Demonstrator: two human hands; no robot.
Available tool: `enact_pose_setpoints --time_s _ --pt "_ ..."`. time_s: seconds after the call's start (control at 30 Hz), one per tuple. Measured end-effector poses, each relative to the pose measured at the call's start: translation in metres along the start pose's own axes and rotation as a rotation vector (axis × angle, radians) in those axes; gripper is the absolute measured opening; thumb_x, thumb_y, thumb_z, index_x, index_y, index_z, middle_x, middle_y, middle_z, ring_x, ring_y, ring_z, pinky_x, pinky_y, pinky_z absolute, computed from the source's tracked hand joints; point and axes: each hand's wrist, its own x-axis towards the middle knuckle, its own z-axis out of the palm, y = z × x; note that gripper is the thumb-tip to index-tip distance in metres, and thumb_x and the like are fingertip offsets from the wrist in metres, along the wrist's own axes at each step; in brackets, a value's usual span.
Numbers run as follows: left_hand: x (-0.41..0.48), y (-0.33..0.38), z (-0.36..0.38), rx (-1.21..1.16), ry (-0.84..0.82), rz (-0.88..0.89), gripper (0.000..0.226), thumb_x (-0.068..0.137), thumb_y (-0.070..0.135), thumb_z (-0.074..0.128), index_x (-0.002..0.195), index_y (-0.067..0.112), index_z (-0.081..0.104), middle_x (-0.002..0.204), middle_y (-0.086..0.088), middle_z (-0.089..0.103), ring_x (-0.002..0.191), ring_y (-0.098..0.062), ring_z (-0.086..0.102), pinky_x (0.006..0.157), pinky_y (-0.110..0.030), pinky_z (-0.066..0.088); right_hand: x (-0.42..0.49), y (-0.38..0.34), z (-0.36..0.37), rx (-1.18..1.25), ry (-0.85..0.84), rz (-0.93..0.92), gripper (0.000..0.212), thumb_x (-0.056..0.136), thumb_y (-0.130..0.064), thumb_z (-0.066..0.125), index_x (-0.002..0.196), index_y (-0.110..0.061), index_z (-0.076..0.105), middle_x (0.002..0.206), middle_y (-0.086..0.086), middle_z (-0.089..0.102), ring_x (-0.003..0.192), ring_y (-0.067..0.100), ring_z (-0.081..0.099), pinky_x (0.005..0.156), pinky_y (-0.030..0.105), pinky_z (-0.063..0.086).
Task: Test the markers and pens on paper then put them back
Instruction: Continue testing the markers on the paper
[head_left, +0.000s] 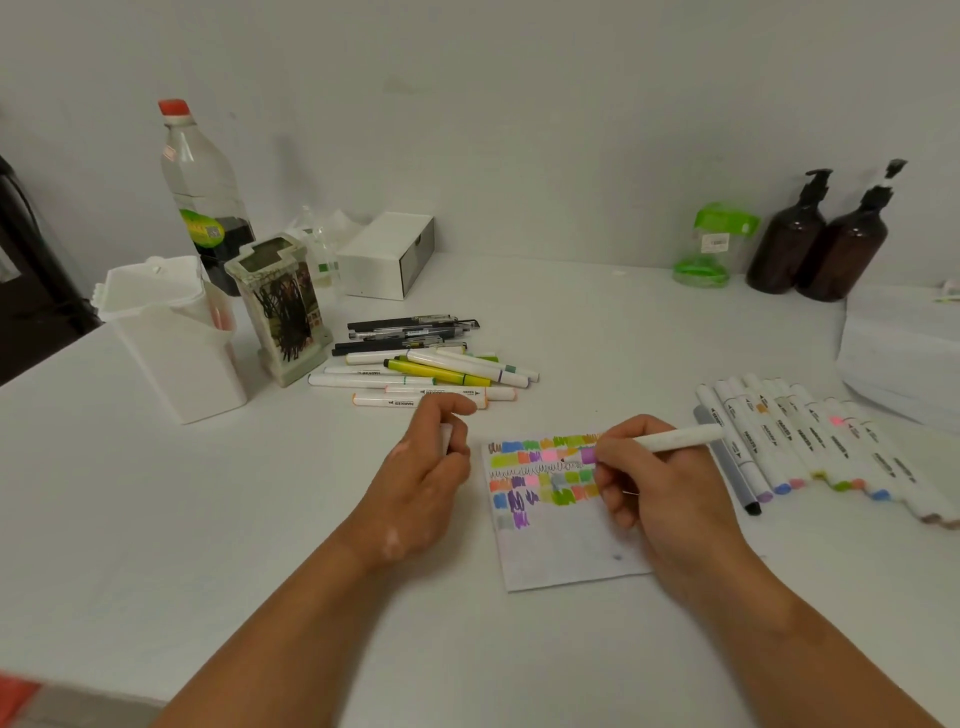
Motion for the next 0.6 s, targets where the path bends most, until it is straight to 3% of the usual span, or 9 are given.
enact_pose_setpoints --time_s 0.13,0.23,0.33,0.5,0.6 --pt "-0.002 0.003 0.004 -0.172 0.024 0.021 0.026 0.102 -0.001 0.034 0.111 0.015 0.053 0.088 0.0 0.065 0.068 -0.018 0.053 0.065 -0.031 0.05 -0.001 0.0 0.0 -0.015 -0.059 -0.046 0.007 0.076 -0.023 0.071 0.071 -0.019 0.07 0.06 0.011 0.062 0.049 0.016 0.054 0.041 0.026 0.04" --pt "-0.003 0.007 0.005 -0.281 -0.024 0.027 0.019 0.106 0.006 0.037 0.121 0.013 0.046 0.111 -0.003 0.072 0.075 -0.026 0.068 0.073 -0.034 0.059 0.0 0.001 0.0 0.067 -0.084 -0.068 0.007 0.077 -0.019 0.066 0.072 -0.018 0.071 0.061 0.011 0.063 0.049 0.017 0.054 0.04 0.026 0.041" --pt "-0.005 0.011 0.007 -0.338 -0.049 0.015 0.018 0.103 0.016 0.044 0.121 0.016 0.04 0.119 0.001 0.071 0.079 -0.034 0.072 0.071 -0.034 0.061 0.0 0.001 -0.001 0.118 -0.087 -0.068 0.008 0.078 -0.017 0.064 0.073 -0.017 0.071 0.061 0.011 0.063 0.049 0.017 0.054 0.04 0.026 0.041" --pt "-0.005 0.012 0.007 -0.231 -0.055 0.023 0.022 0.093 0.033 0.053 0.102 0.017 0.041 0.11 0.003 0.075 0.068 -0.029 0.07 0.057 -0.031 0.055 -0.001 -0.001 -0.003 0.119 -0.104 -0.115 0.008 0.076 -0.026 0.072 0.075 -0.018 0.071 0.064 0.012 0.065 0.051 0.017 0.056 0.042 0.026 0.042" --pt "-0.005 0.011 0.007 -0.128 -0.035 0.047 0.028 0.084 0.042 0.063 0.097 0.019 0.055 0.091 0.001 0.077 0.062 -0.019 0.068 0.053 -0.028 0.055 -0.002 -0.002 -0.003 0.121 -0.13 -0.126 0.005 0.08 -0.021 0.07 0.078 -0.019 0.074 0.066 0.012 0.067 0.053 0.018 0.058 0.042 0.026 0.044"
